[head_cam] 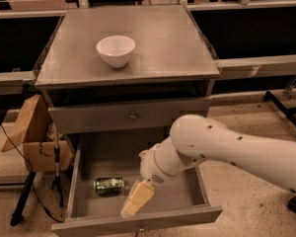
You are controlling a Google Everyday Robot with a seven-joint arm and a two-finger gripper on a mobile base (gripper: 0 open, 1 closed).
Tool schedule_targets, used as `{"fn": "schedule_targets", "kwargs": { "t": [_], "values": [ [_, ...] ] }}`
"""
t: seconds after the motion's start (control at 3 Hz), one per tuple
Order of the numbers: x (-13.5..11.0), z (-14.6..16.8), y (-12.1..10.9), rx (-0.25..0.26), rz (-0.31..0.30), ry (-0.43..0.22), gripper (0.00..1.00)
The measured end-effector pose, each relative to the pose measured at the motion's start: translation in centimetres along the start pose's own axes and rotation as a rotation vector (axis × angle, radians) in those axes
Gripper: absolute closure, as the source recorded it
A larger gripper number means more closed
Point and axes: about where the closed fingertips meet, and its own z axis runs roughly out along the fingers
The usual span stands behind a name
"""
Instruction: Pick green can from middle drawer and place on counter
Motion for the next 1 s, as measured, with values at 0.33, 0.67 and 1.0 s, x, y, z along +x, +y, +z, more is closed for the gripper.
{"fn": "schedule_targets", "kwargs": {
  "t": [0.33,0.67,1.0],
  "values": [
    [-0.8,7.5,-2.0,-0.028,-0.068,-0.105,0.0],
    [-3.6,13.6,-7.0,0.019,-0.11,-0.235,0.0],
    [-3.9,20.3,-11.4,0.008,-0.083,-0.278,0.0]
  ]
}}
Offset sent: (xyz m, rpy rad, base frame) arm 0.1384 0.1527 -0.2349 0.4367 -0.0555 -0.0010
